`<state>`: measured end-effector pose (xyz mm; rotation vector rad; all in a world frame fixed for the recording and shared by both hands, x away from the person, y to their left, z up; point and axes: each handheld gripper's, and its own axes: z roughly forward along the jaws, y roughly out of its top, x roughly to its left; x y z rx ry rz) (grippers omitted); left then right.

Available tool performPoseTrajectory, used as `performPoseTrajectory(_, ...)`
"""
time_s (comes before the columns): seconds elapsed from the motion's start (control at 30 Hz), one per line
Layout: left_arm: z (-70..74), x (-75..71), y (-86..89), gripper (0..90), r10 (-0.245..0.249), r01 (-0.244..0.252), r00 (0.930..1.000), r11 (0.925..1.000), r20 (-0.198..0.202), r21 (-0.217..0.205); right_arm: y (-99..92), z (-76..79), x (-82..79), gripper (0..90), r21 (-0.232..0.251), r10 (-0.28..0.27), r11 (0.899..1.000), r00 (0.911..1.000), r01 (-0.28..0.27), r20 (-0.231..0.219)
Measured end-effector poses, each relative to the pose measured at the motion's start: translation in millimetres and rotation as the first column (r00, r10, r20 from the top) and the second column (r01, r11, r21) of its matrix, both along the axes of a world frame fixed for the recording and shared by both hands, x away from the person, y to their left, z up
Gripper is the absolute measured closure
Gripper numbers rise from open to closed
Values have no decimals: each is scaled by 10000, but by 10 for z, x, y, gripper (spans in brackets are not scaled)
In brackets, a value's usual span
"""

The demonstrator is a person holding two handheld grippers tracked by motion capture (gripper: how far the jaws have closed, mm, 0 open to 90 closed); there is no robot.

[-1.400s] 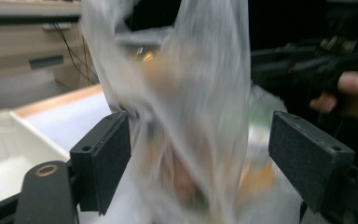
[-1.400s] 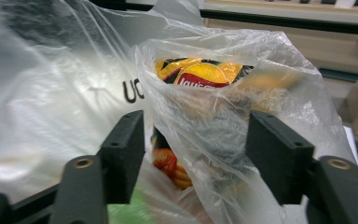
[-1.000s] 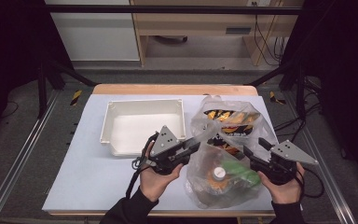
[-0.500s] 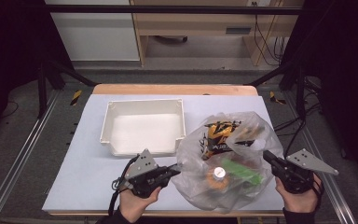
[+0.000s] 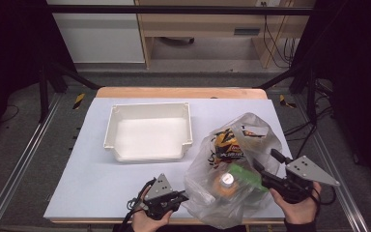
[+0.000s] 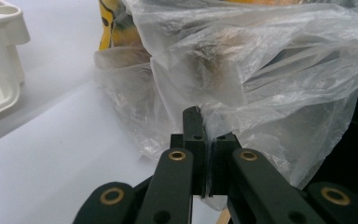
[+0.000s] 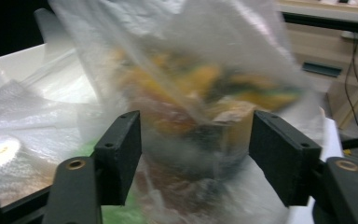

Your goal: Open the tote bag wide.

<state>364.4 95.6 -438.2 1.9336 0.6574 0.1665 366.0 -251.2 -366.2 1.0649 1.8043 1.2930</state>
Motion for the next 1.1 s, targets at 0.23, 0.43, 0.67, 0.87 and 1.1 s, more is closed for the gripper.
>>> performPoseTrajectory(0.23, -12, 0, -50, 887, 23, -23, 9999, 10000, 114, 75, 228, 60, -34, 323, -214, 478, 9986, 9988, -476, 101)
performPoseTrajectory(0.43, -13, 0, -54, 886, 74, -75, 9999, 10000, 148, 64, 172, -11, 31, 785, -374, -200, 9992, 9971, 173, -736)
performPoseTrajectory(0.67, -7, -14, -71, 886, -5, 5, 10000, 10000, 78, -51, -119, 9, -323, 900, 373, 12, 9993, 9949, 26, -1012)
performPoseTrajectory(0.87, -17, -39, -82, 886, -146, 146, 9999, 9999, 68, -21, -315, -76, -585, 900, 804, 92, 9968, 9913, 14, -1310)
performPoseTrajectory(1.1, -175, 62, -179, 879, -41, 72, 9990, 9976, -450, 682, -511, -417, -559, 900, 1027, -443, 9920, 9636, 737, -2637)
